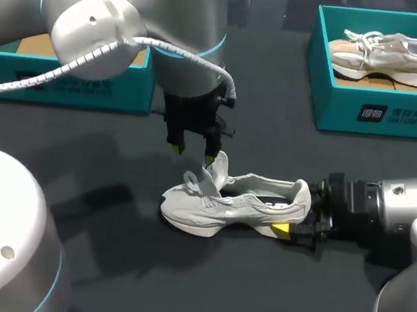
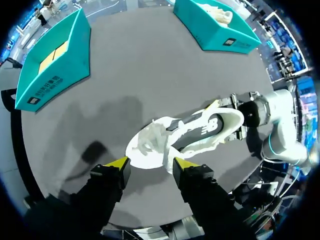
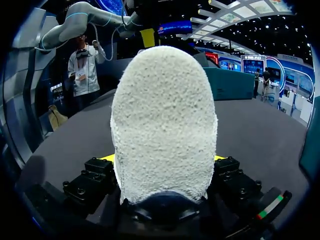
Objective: Take the shoe out of the shoebox, open the shoe tongue, remove and reinsert the insole, then place the shoe into the shoebox
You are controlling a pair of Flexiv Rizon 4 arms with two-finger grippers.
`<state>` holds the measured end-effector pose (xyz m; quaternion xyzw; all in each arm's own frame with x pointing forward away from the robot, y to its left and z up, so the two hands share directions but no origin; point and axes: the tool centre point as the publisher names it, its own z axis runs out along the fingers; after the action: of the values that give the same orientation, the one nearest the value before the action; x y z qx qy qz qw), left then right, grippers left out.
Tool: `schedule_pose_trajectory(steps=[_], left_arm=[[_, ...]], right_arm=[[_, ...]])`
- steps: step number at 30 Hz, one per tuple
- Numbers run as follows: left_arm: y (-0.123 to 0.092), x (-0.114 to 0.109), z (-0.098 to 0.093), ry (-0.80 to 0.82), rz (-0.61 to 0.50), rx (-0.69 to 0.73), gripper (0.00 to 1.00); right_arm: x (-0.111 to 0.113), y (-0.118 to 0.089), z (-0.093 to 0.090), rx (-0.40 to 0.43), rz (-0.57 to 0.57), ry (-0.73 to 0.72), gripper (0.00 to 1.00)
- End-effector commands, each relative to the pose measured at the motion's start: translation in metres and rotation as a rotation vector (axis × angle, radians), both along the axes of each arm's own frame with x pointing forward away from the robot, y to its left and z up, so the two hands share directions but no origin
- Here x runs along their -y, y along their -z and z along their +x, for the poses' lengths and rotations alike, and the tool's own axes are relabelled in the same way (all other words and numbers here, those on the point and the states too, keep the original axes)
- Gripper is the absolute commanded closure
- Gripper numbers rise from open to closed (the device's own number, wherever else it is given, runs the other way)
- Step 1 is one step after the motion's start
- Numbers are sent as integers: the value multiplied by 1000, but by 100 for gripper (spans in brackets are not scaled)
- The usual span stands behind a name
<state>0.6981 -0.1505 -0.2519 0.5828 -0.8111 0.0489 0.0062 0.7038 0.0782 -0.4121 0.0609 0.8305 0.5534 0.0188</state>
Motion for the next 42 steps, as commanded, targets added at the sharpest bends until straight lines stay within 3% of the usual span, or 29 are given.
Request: schedule_pose_trajectory(steps=[1, 4, 5, 6, 7, 10, 21, 25, 29, 33, 42], left_arm=[[-23, -2, -3, 284, -107, 4, 51], [-35, 6, -1, 439, -149, -21, 57], [-39, 9, -1, 485, -158, -25, 64], [-43, 13, -1, 542, -162, -33, 86], [-46, 17, -2, 604, -160, -29, 100], [-50, 24, -3, 835, -114, -21, 100], [-50, 24, -3, 835, -114, -21, 100], [-46, 44, 0, 1020, -171, -11, 100], [-31, 71, 4, 1065, -172, -48, 100], [-18, 88, 4, 1223, -195, 5, 100], [-18, 88, 4, 1223, -195, 5, 100]], right_arm=[[0, 0, -1, -1, -3, 0, 100], [0, 0, -1, -1, -3, 0, 100], [0, 0, -1, -1, -3, 0, 100], [0, 0, -1, -1, -3, 0, 100], [0, 0, -1, -1, -3, 0, 100], [0, 0, -1, -1, -3, 0, 100], [0, 0, -1, -1, -3, 0, 100], [0, 0, -1, -1, -3, 0, 100], [0, 0, -1, -1, -3, 0, 100], [0, 0, -1, -1, -3, 0, 100], [0, 0, -1, -1, -3, 0, 100]])
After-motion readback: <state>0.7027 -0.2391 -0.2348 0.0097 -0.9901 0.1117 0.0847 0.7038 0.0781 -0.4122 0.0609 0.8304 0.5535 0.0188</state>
